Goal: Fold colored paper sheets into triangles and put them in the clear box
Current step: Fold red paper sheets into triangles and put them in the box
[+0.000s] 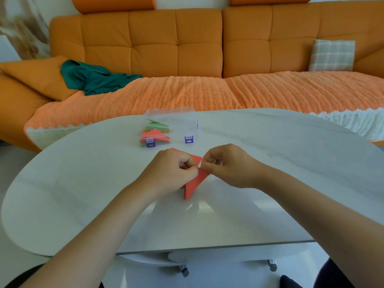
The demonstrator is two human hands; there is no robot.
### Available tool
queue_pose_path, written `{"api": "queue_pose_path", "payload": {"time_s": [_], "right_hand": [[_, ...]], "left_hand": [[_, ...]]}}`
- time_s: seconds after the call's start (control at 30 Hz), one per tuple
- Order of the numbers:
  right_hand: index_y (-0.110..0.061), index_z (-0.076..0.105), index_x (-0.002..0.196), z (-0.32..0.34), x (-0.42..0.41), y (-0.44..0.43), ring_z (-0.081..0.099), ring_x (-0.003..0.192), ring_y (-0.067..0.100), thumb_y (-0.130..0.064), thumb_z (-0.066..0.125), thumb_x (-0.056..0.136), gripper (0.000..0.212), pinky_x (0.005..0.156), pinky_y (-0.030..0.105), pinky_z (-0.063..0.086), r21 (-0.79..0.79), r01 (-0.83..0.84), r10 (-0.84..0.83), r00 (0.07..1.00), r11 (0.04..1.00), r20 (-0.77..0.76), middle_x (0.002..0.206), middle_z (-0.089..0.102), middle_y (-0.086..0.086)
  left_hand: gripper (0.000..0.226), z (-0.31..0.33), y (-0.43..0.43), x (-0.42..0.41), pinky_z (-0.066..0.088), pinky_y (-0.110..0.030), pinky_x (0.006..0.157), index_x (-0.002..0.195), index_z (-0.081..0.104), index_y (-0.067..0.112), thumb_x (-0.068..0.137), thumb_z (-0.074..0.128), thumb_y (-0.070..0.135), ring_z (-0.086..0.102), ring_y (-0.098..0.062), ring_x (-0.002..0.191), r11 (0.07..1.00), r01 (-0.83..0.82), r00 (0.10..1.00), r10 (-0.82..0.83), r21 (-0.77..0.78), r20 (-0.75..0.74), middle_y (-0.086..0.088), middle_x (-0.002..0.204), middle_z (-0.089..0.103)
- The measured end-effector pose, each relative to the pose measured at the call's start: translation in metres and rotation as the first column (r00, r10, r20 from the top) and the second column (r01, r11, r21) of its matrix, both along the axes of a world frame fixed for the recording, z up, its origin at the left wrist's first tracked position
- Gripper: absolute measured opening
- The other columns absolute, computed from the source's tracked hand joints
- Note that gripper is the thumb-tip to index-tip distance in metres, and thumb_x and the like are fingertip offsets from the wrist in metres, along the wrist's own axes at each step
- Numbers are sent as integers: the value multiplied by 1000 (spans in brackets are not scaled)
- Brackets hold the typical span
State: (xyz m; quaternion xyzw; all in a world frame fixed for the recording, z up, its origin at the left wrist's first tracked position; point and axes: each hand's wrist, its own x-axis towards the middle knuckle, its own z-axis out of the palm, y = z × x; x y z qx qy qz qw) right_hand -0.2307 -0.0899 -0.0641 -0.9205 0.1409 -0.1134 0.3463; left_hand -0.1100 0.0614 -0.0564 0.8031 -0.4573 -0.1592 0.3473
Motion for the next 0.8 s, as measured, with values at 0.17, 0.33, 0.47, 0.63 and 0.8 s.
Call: {"api": "queue_pose_path", "payload": {"time_s": [0.17,0.33,0.47,0.63,0.8], "right_hand": [[-28,69,77,2,1,-11,59,63,-1,-23,61,94,20,62,15,48,67,103,-105,994,992,27,68,66,-18],[-23,71,78,1,0,-12,57,62,3,-24,58,96,22,52,13,43,192,199,-207,978,961,23,73,67,-7],[-18,71,79,2,3,-5,56,61,4,-23,57,96,23,47,12,40,274,214,-231,972,938,32,70,65,-3],[-13,70,79,5,2,-3,52,65,9,-23,58,92,20,54,17,42,279,200,-199,980,939,-32,71,62,-4],[-21,73,79,3,4,1,55,63,2,-29,66,90,15,59,17,43,274,150,-146,989,950,-33,71,66,-12]], "left_hand": [[22,6,5,20,62,-35,67,73,74,12,86,58,8,74,-22,67,996,-89,988,89,3,-126,1,67,75],[17,-4,5,26,61,-29,66,87,77,16,94,62,13,75,-15,77,947,-257,935,193,-192,-298,3,80,77],[10,-16,-3,9,60,-28,73,94,77,24,93,68,23,73,-9,78,927,-268,909,152,-264,-387,6,83,77],[13,-17,-4,7,59,-34,77,81,78,23,91,70,23,71,-11,72,917,-314,909,214,-248,-358,5,77,76],[15,-19,-4,1,60,-38,70,80,78,25,90,66,24,67,-11,64,958,-220,949,166,-186,-267,6,72,74]]}}
